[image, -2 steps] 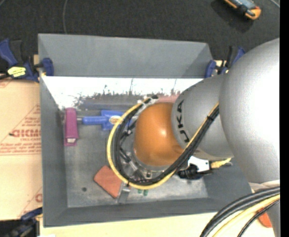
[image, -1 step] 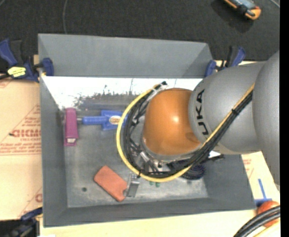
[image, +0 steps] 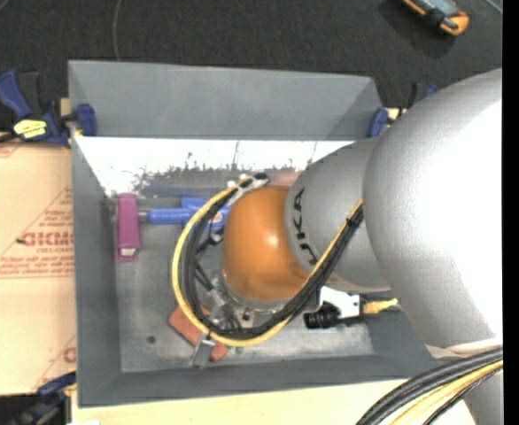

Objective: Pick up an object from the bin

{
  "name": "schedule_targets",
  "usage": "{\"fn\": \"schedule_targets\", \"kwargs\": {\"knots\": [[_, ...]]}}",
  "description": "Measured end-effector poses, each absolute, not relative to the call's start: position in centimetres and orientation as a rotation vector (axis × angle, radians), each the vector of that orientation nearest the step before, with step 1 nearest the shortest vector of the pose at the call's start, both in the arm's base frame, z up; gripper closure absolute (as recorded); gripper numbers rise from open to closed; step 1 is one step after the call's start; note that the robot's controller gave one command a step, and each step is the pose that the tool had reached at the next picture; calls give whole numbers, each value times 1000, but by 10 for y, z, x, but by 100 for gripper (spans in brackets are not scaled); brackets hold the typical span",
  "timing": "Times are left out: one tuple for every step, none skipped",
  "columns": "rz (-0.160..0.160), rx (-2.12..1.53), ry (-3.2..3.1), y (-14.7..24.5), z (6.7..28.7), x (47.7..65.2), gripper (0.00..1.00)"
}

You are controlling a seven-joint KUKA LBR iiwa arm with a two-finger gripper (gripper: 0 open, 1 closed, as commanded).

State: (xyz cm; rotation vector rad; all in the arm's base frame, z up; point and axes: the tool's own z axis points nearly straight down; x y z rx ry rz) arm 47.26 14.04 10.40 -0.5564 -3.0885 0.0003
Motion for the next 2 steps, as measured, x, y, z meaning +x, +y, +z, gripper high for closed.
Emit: {"fn": "schedule_targets", "kwargs": {"knots": [[-10, -602, -3095, 135, 70, 479, 0], [-10, -947, -3003, 134, 71, 475, 100]]}}
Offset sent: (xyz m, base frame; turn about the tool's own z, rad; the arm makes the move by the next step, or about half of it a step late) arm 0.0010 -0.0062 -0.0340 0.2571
